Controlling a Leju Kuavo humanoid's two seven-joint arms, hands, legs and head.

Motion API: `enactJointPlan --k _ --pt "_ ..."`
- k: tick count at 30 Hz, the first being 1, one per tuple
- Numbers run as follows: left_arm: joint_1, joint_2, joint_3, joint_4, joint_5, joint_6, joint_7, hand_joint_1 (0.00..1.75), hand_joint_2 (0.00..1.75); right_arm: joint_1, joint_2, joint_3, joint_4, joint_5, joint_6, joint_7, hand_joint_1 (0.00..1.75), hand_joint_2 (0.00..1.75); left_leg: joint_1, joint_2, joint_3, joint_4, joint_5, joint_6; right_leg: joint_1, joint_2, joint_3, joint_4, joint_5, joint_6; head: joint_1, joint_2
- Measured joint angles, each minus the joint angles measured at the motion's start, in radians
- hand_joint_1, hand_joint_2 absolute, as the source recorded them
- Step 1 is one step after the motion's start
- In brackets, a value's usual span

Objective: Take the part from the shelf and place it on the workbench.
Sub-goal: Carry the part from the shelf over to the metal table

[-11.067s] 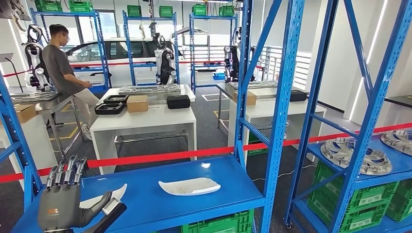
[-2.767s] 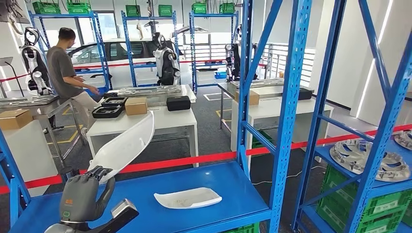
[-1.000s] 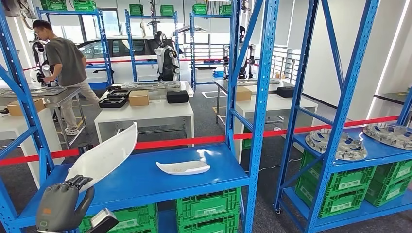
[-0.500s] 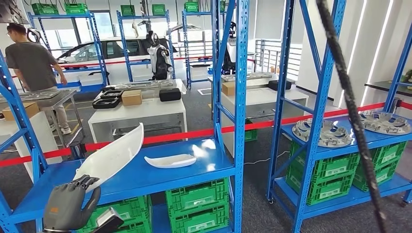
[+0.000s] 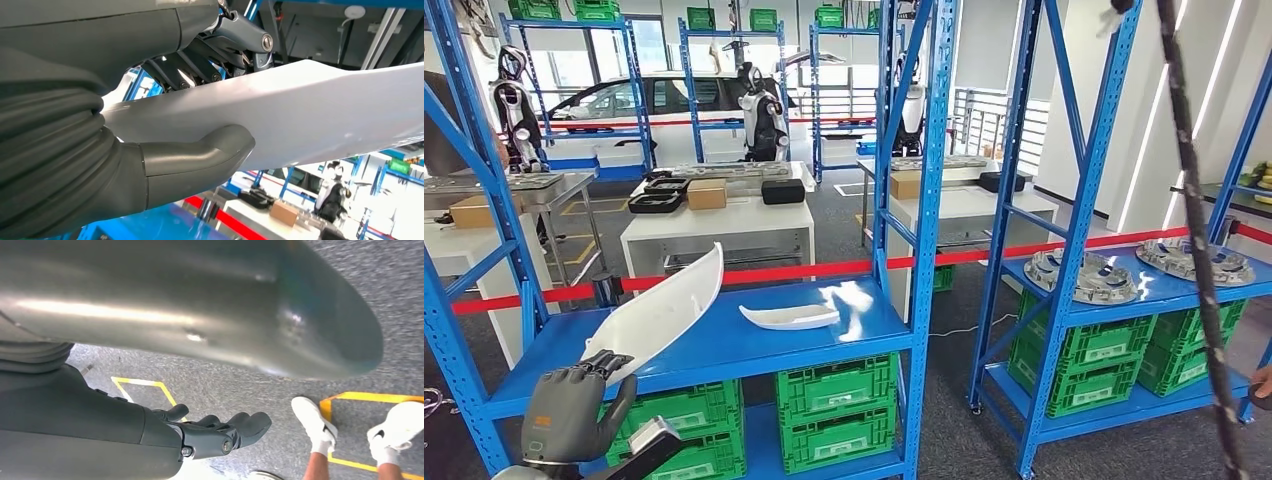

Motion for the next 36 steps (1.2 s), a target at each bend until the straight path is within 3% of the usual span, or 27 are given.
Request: enactJointPlan --k 3,5,8,9,11,13,14,15,17,19,20,22,23,25,27,28,29,30,31,33,34,36 --pt "0.001 0.000 0.000 0.001 0.000 0.000 0.000 1.75 1.75 -0.002 -0.001 0.000 0.000 0.000 0.000 0.000 0.00 0.00 0.004 0.000 -0.040 0.025 0.015 -0.013 -0.002 -0.002 0.141 -0.187 0.049 0.003 0.001 0.000" --pt "0.000 -0.001 0.000 0.000 0.000 0.000 0.000 1.75 1.75 -0.002 -0.002 0.000 0.000 0.000 0.000 0.000 0.00 0.00 0.003 -0.001 -0.055 0.040 0.021 -0.024 0.000 0.000 0.181 -0.256 0.055 -0.007 0.001 0.000" --pt "-0.001 -0.001 0.000 0.000 0.001 0.000 0.000 1.75 1.75 -0.002 -0.001 0.000 0.000 0.000 0.000 0.000 0.00 0.00 0.002 -0.002 -0.067 0.044 0.029 -0.042 -0.003 0.002 0.165 -0.260 0.065 -0.030 -0.001 0.000" --pt "-0.001 0.000 0.000 0.001 0.002 0.000 0.000 1.75 1.75 -0.002 0.000 0.000 0.000 0.000 0.000 0.000 0.00 0.00 0.003 -0.003 -0.075 0.056 0.014 -0.049 -0.004 0.001 0.158 -0.261 0.074 -0.038 -0.002 0.000" --pt "0.000 0.004 0.000 0.002 0.005 0.002 0.000 1.75 1.75 -0.001 0.001 -0.001 0.000 0.000 0.000 0.000 0.00 0.00 0.006 -0.004 -0.108 0.141 -0.062 -0.062 -0.007 -0.001 0.140 -0.263 0.094 -0.048 -0.005 0.000" --pt "0.002 0.006 0.000 0.004 0.006 0.004 0.000 1.75 1.75 -0.001 0.001 -0.002 0.000 0.000 0.000 0.001 0.00 0.00 0.009 -0.004 -0.145 0.272 -0.143 -0.070 -0.007 -0.001 0.116 -0.263 0.112 -0.051 -0.007 0.000" --pt "0.005 0.006 0.000 0.005 0.006 0.004 0.000 1.75 1.75 -0.001 0.001 -0.002 0.000 0.000 0.000 0.001 0.00 0.00 0.010 -0.004 -0.150 0.315 -0.161 -0.071 -0.007 -0.001 0.105 -0.263 0.121 -0.050 -0.007 0.000" --pt "0.007 0.006 0.000 0.007 0.006 0.005 0.000 1.75 1.75 -0.001 0.001 -0.002 0.000 0.000 0.000 0.002 0.00 0.00 0.011 -0.004 -0.136 0.324 -0.160 -0.070 -0.007 -0.001 0.093 -0.263 0.130 -0.049 -0.008 0.000" --pt "0.008 0.006 0.000 0.008 0.006 0.006 0.001 1.75 1.75 -0.001 0.001 -0.002 0.000 0.000 0.000 0.003 0.00 0.00 0.010 -0.005 -0.051 0.229 -0.124 -0.063 -0.007 0.000 0.074 -0.263 0.148 -0.044 -0.008 0.000" --pt "0.007 0.006 0.000 0.006 0.006 0.012 0.005 1.75 1.75 0.000 0.002 -0.002 0.000 0.000 0.000 0.003 0.00 0.00 0.006 -0.006 0.051 0.089 -0.110 -0.052 -0.006 0.001 0.062 -0.264 0.162 -0.036 -0.008 0.000" --pt "0.007 0.006 0.000 0.006 0.003 0.020 0.012 1.75 1.75 0.000 0.002 -0.002 0.000 0.000 -0.001 0.001 0.00 0.00 0.002 -0.007 0.077 0.046 -0.111 -0.046 -0.006 0.000 0.061 -0.265 0.169 -0.029 -0.008 0.000" --pt "0.007 0.006 0.000 0.006 -0.013 0.039 0.032 1.75 1.75 0.000 0.003 -0.003 0.000 0.003 -0.012 -0.007 0.00 0.00 -0.004 -0.007 0.078 0.027 -0.107 -0.035 -0.008 0.000 0.063 -0.276 0.182 -0.014 -0.007 0.000" --pt "0.008 0.006 0.000 0.007 -0.024 0.050 0.043 1.75 1.75 -0.001 0.004 -0.003 0.000 0.004 -0.020 -0.013 0.00 0.00 -0.004 -0.007 0.075 0.018 -0.103 -0.033 -0.008 -0.001 0.065 -0.283 0.181 -0.012 -0.007 0.000" --pt "0.010 0.006 0.000 0.007 -0.041 0.065 0.054 1.75 1.75 -0.001 0.005 -0.003 0.000 0.007 -0.033 -0.022 0.00 0.00 -0.002 -0.009 0.075 0.003 -0.085 -0.030 -0.005 -0.002 0.067 -0.297 0.159 -0.027 -0.006 0.000" --pt "0.015 0.006 0.000 0.008 -0.047 0.073 0.056 1.75 1.75 -0.001 0.002 -0.003 0.000 0.008 -0.036 -0.025 0.00 0.00 0.000 -0.011 0.071 -0.003 -0.069 -0.026 -0.002 -0.001 0.064 -0.304 0.148 -0.051 -0.004 0.000" --pt "0.019 0.006 0.000 0.009 -0.048 0.074 0.055 1.75 1.75 0.000 0.000 -0.003 0.000 0.009 -0.037 -0.025 0.00 0.00 -0.001 -0.012 0.067 -0.002 -0.064 -0.021 -0.002 0.000 0.063 -0.312 0.175 -0.059 -0.003 0.000" --pt "0.022 0.006 0.000 0.009 -0.049 0.075 0.055 1.75 1.75 0.000 -0.001 -0.003 0.000 0.010 -0.036 -0.024 0.00 0.00 -0.003 -0.012 0.064 0.000 -0.061 -0.019 -0.002 0.000 0.062 -0.320 0.201 -0.060 -0.002 0.000" --pt "0.026 0.006 0.000 0.010 -0.049 0.076 0.054 1.75 1.75 0.000 -0.002 -0.003 0.000 0.011 -0.036 -0.023 0.00 0.00 -0.004 -0.013 0.059 0.002 -0.059 -0.016 -0.003 0.001 0.062 -0.328 0.226 -0.054 -0.002 0.000" --pt "0.028 0.006 0.000 0.010 -0.049 0.076 0.054 1.75 1.75 0.000 -0.003 -0.003 0.000 0.011 -0.036 -0.022 0.00 0.00 -0.005 -0.013 0.055 0.004 -0.058 -0.014 -0.005 0.001 0.061 -0.334 0.243 -0.039 -0.002 0.000" --pt "0.030 0.008 0.000 0.011 -0.049 0.075 0.052 1.75 1.75 0.000 -0.003 -0.003 0.000 0.013 -0.036 -0.021 0.00 0.00 -0.005 -0.013 0.049 0.007 -0.056 -0.012 -0.007 0.001 0.060 -0.340 0.247 -0.008 -0.002 0.000" --pt "0.031 0.009 0.000 0.012 -0.049 0.074 0.051 1.75 1.75 0.000 -0.003 -0.003 0.000 0.014 -0.036 -0.021 0.00 0.00 -0.005 -0.013 0.048 0.008 -0.056 -0.011 -0.008 0.001 0.060 -0.340 0.248 -0.001 -0.002 0.000" --pt "0.033 0.011 0.000 0.013 -0.049 0.072 0.048 1.75 1.75 0.000 -0.003 -0.003 0.000 0.017 -0.035 -0.021 0.00 0.00 -0.006 -0.013 0.048 0.008 -0.056 -0.011 -0.008 0.001 0.060 -0.340 0.249 -0.001 -0.001 0.000"
